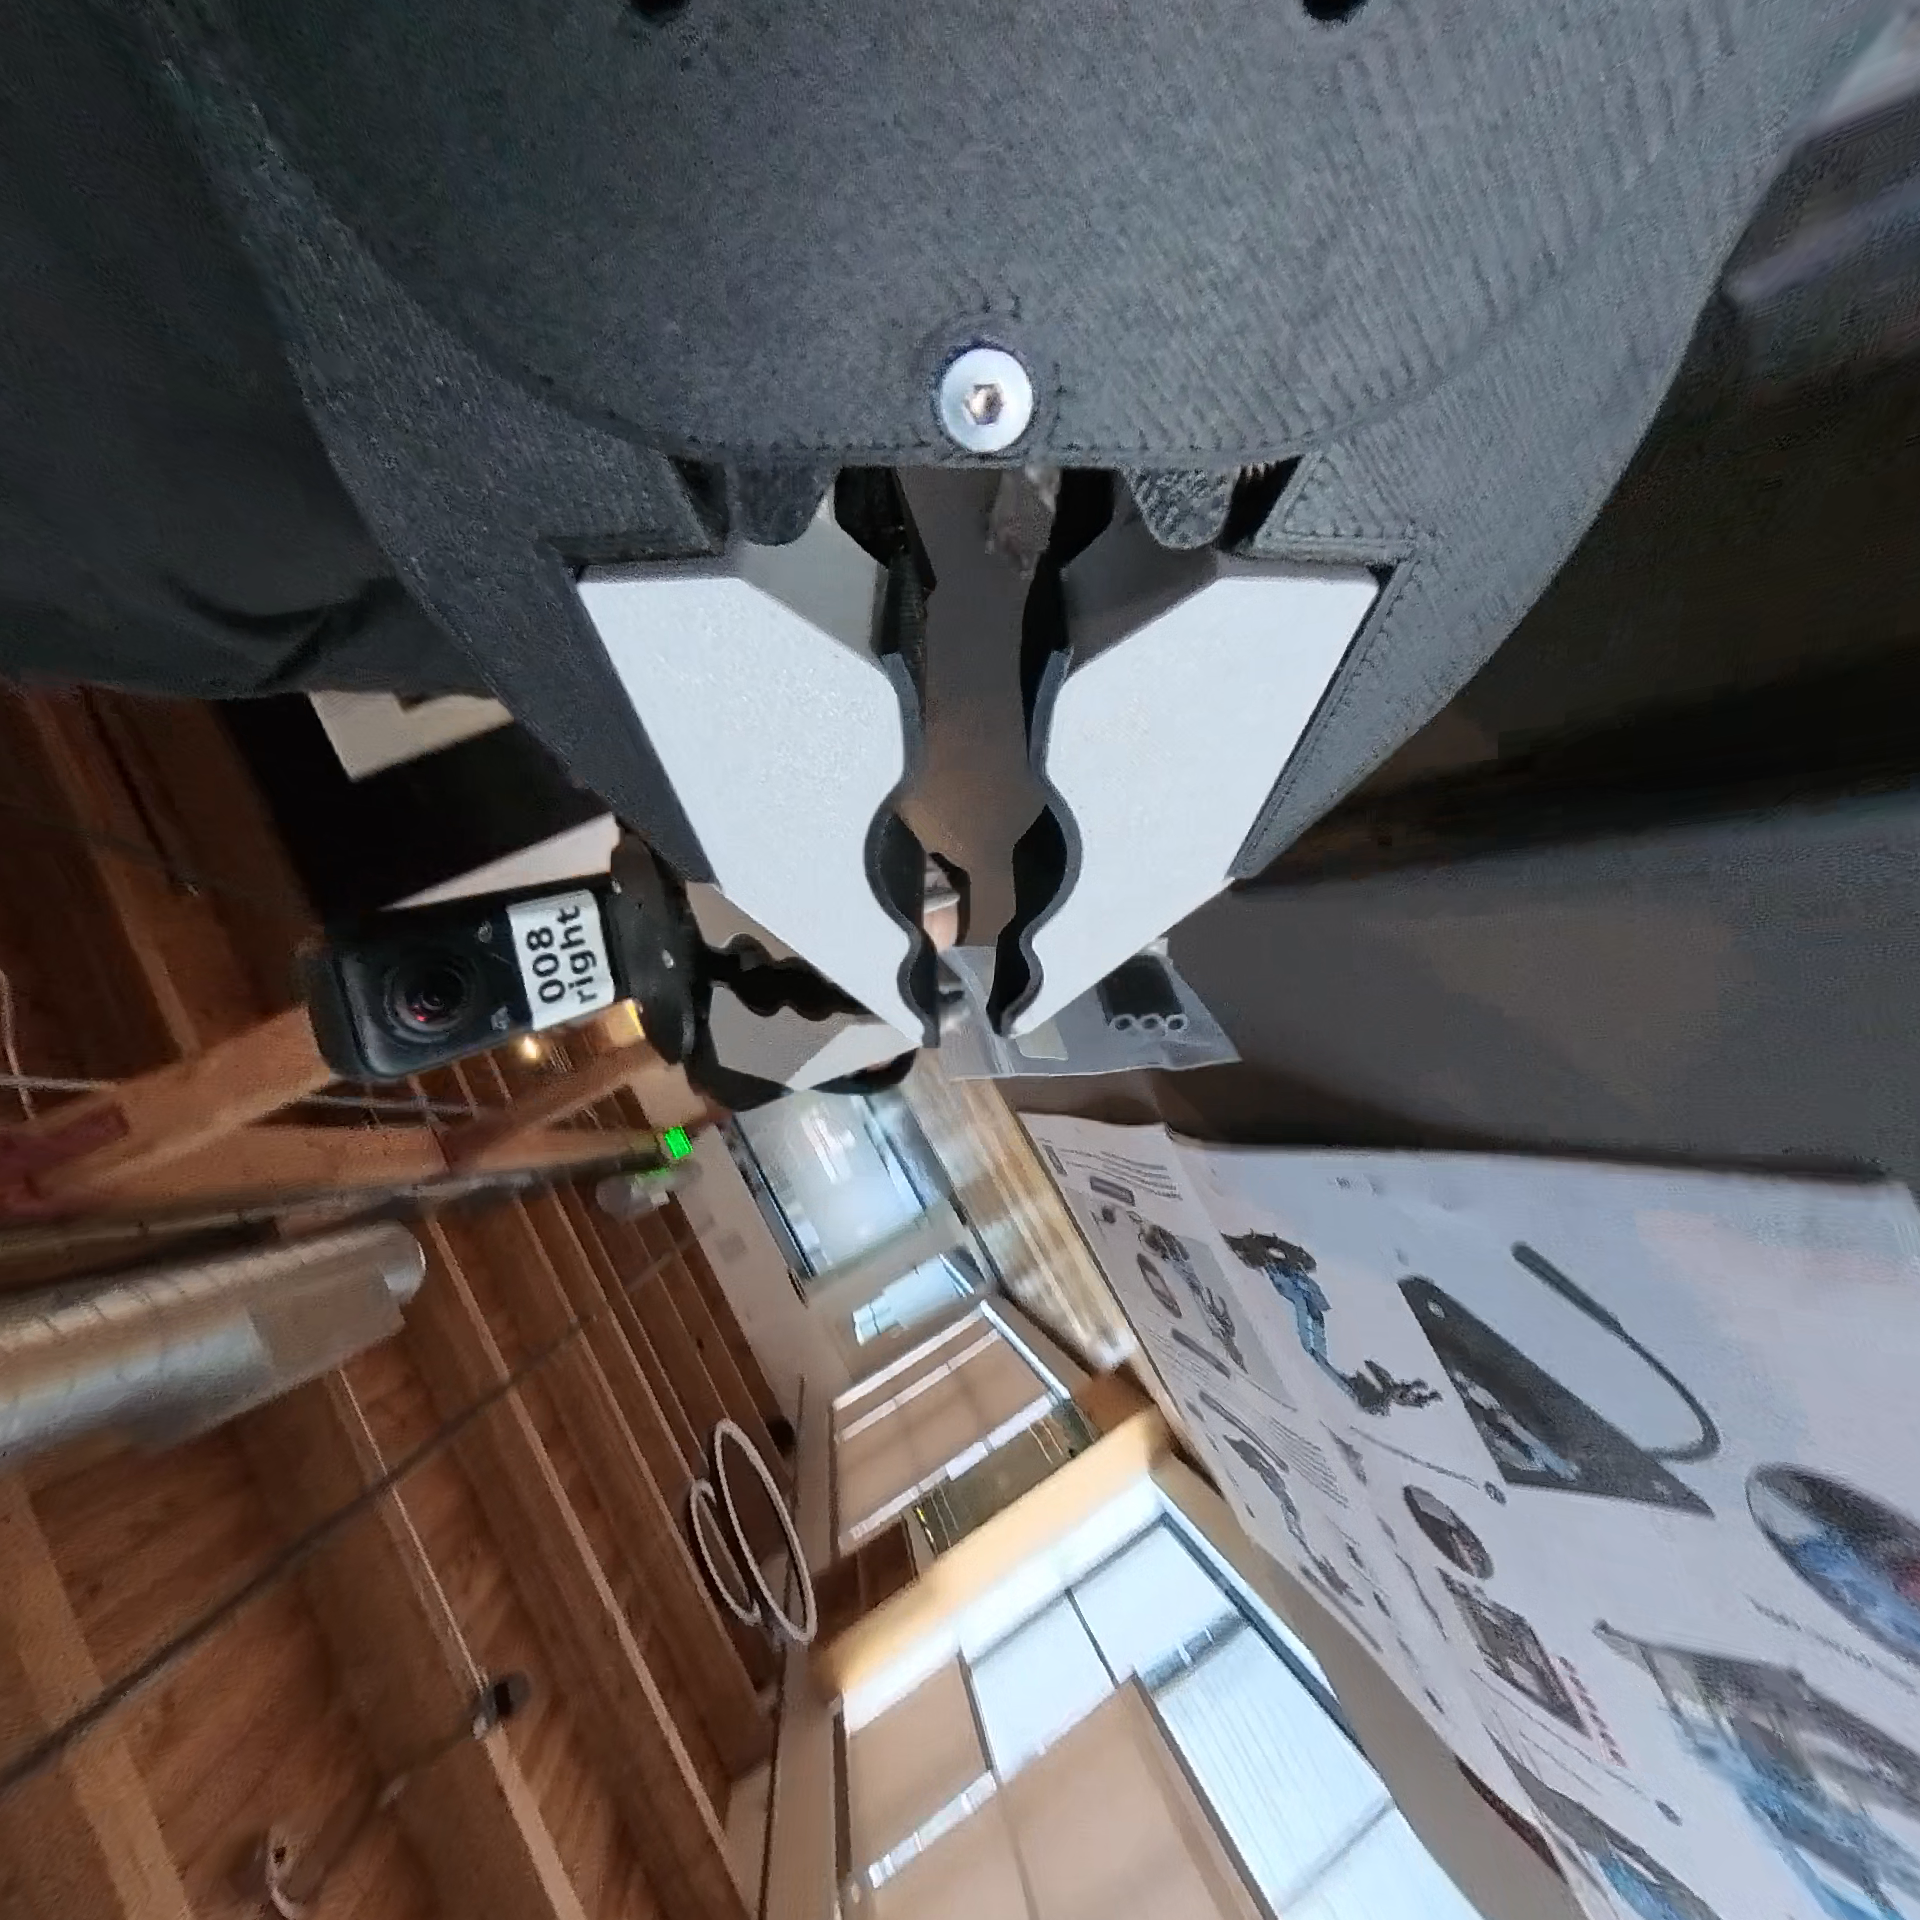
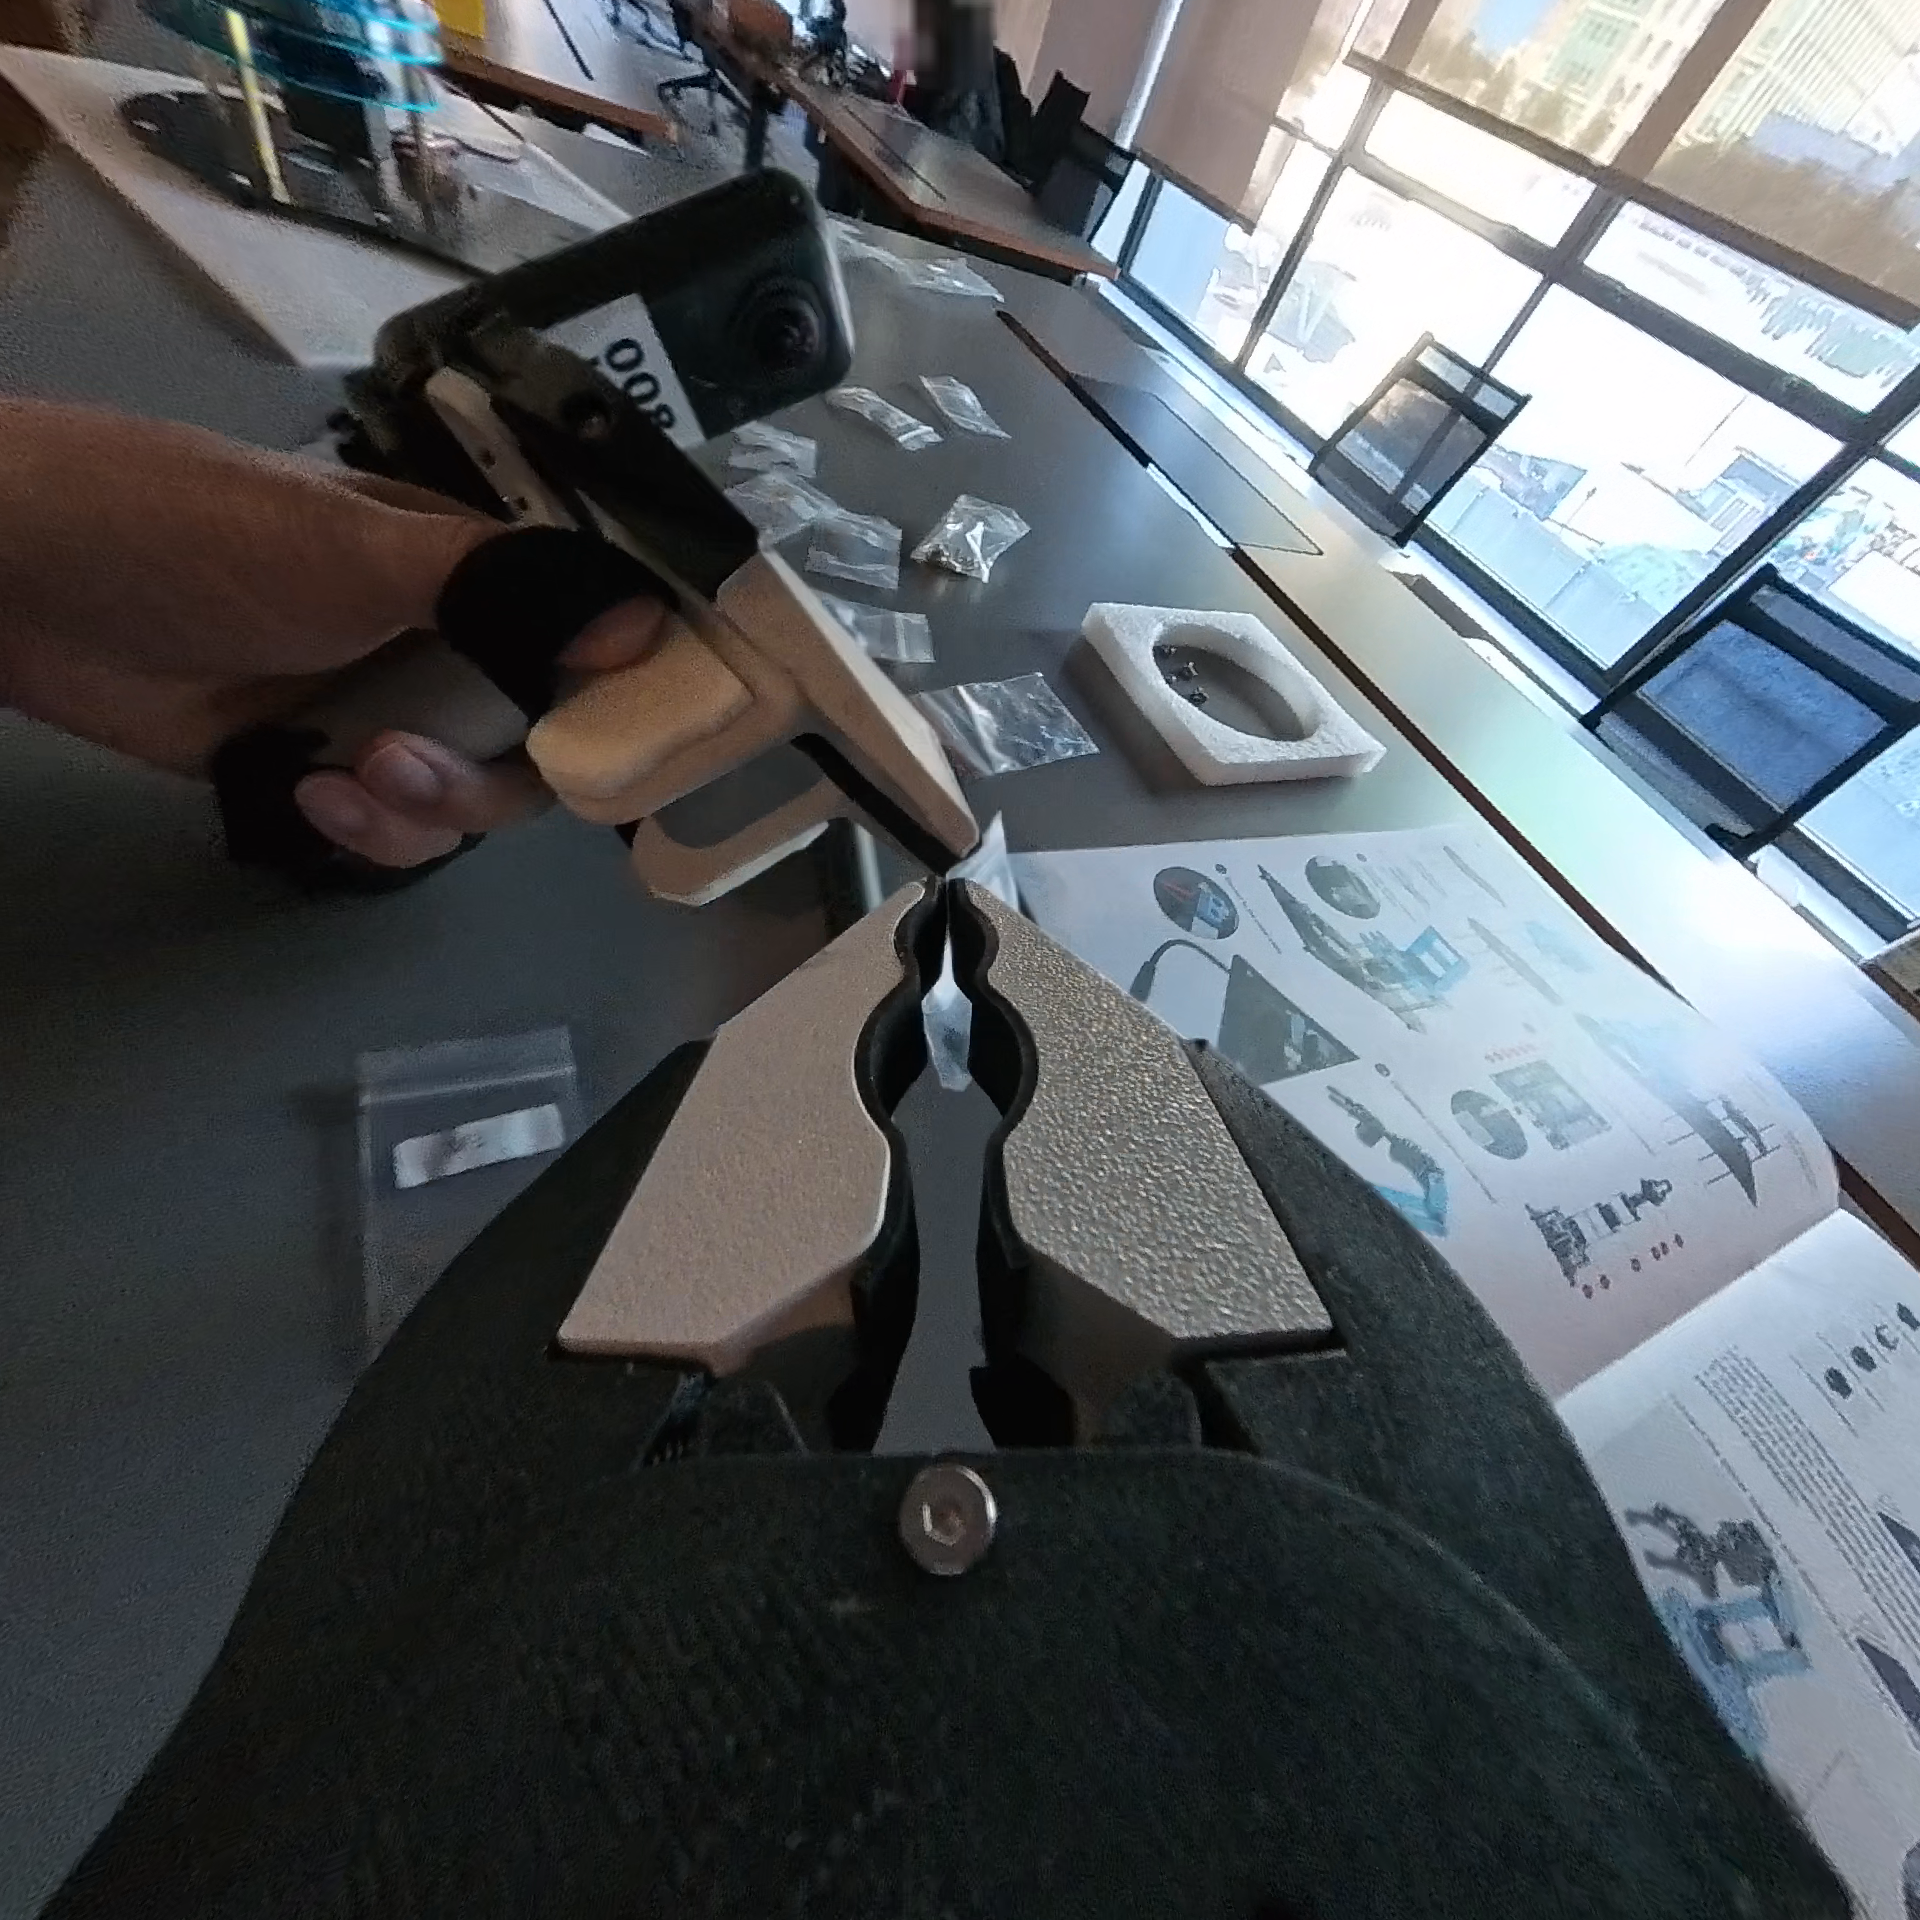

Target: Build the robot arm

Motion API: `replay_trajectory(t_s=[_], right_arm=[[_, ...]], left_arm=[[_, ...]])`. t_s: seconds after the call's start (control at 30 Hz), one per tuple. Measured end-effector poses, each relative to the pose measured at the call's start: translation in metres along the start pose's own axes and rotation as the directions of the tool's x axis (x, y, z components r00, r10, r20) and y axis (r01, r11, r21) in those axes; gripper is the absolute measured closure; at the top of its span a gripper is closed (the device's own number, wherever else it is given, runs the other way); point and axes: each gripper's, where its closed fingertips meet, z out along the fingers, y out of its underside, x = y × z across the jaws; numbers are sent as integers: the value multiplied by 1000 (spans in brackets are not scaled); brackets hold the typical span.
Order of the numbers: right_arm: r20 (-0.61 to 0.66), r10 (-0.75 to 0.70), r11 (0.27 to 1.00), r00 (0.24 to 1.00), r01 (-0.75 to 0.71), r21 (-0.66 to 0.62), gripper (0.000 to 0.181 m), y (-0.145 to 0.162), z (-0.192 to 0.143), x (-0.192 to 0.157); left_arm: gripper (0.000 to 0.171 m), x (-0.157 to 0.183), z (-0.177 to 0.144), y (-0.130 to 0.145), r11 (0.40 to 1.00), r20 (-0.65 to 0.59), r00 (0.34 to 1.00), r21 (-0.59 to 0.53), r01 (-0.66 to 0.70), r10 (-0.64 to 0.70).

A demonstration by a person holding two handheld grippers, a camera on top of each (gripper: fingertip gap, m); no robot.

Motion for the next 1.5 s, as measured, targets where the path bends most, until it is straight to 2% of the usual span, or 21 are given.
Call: replay_trajectory(t_s=[0.1, 0.23, 0.37, 0.53, 0.7, 0.87, 0.97, 1.07, 1.17, 1.23, 1.27, 1.3, 1.43, 1.5], right_arm=[[-46, 22, 1000, 999, -23, -12, 181, 1, 14, 15], [-54, 148, 989, 988, -147, 16, 181, 1, 33, 33], [30, 289, 955, 957, -290, 68, 181, -7, 58, 38], [118, 329, 935, 937, -341, 97, 181, -12, 80, 40], [297, 452, 873, 841, -485, 48, 181, -9, 74, 33], [418, 533, 813, 736, -581, -13, 178, -10, 68, 26], [390, 550, 810, 738, -585, -36, 177, -5, 64, 33], [318, 556, 820, 768, -569, -62, 168, 3, 59, 45], [246, 390, 918, 887, -395, -32, 138, 4, 56, 49], [306, 322, 944, 896, -327, -38, 130, 2, 54, 36], [354, 321, 945, 879, -322, -58, 132, 2, 53, 27], [414, 333, 941, 847, -330, -80, 143, 2, 51, 17], [583, 420, 896, 695, -418, -146, 170, -1, 39, -6], [623, 446, 877, 643, -452, -162, 173, -3, 35, -10]], left_arm=[[164, -12, 7, -17, 995, -37, 999, -96, -36, 32], [163, -23, 11, -39, 982, -92, 996, -187, -39, 22], [164, -33, -5, -60, 987, -136, 990, -159, 14, -36], [167, -44, -15, -77, 984, -135, 979, -114, 138, -153], [171, -45, -14, -66, 977, -101, 988, -191, 95, -115], [171, -41, -15, -60, 971, -82, 989, -220, 99, -120], [171, -44, -15, -56, 965, -59, 990, -237, 109, -126], [171, -41, -16, -53, 963, -58, 992, -252, 97, -115], [171, -37, -17, -44, 946, -59, 997, -324, 27, -48], [171, -34, -18, -31, 915, -65, 998, -402, -33, 7], [171, -28, -18, -26, 900, -93, 995, -433, -59, 21], [171, -21, -18, -22, 888, -123, 992, -452, -86, 34], [171, -15, -19, -9, 840, -148, 982, -512, -181, 121], [171, -10, -20, -7, 827, -175, 975, -521, -209, 136]])
